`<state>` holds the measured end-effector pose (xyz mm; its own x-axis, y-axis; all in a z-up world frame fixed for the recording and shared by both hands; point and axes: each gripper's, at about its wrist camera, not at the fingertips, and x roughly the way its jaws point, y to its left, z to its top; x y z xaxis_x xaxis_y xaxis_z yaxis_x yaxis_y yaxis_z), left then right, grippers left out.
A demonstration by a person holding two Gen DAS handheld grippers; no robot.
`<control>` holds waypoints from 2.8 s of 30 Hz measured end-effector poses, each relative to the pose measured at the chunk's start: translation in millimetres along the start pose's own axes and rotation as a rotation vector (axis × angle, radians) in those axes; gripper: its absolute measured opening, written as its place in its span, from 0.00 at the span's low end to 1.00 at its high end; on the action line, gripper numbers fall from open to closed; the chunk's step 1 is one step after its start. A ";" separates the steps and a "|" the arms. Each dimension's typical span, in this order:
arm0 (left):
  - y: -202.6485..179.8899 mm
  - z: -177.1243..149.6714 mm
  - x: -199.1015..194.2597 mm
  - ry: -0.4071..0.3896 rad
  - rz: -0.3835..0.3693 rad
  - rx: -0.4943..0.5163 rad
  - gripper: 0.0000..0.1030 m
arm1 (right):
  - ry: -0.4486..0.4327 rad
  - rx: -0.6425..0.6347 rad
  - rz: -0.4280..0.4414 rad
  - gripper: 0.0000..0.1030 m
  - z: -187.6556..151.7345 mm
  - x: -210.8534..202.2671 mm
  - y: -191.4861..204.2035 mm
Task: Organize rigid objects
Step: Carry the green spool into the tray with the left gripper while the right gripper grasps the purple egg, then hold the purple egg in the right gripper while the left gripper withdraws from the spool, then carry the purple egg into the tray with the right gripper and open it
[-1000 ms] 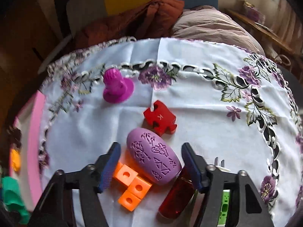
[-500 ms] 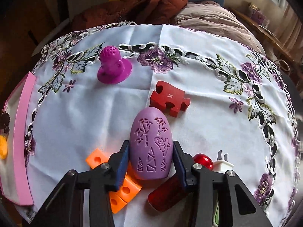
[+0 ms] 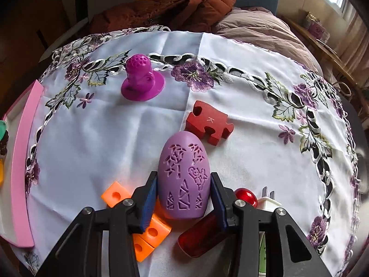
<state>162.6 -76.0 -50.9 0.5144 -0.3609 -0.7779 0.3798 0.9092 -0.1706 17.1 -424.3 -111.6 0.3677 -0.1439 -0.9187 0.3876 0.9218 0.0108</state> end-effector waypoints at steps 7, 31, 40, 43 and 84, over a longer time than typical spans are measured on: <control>-5.3 0.8 30.3 0.048 0.046 0.069 0.55 | 0.000 -0.006 -0.001 0.43 0.1 0.3 0.7; -32.2 -53.1 -59.3 -0.060 0.111 0.104 0.72 | 0.003 0.007 0.006 0.44 0.4 0.7 -1.1; -41.1 -66.9 -73.8 -0.068 0.094 0.109 0.72 | 0.003 0.025 0.015 0.44 -0.3 0.4 -2.0; -41.1 -70.1 -73.7 -0.062 0.097 0.108 0.72 | 0.001 0.019 0.009 0.44 -0.5 0.4 -1.0; 7.1 -89.8 -82.6 -0.025 0.135 -0.009 0.72 | -0.123 0.048 -0.030 0.43 -0.6 -27.1 -3.6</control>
<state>53.8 -21.1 -42.1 0.5795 -0.2400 -0.7788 0.2986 0.9517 -0.0711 5.2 -423.5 -86.9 0.4550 -0.2163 -0.8638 0.4384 0.8987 0.0059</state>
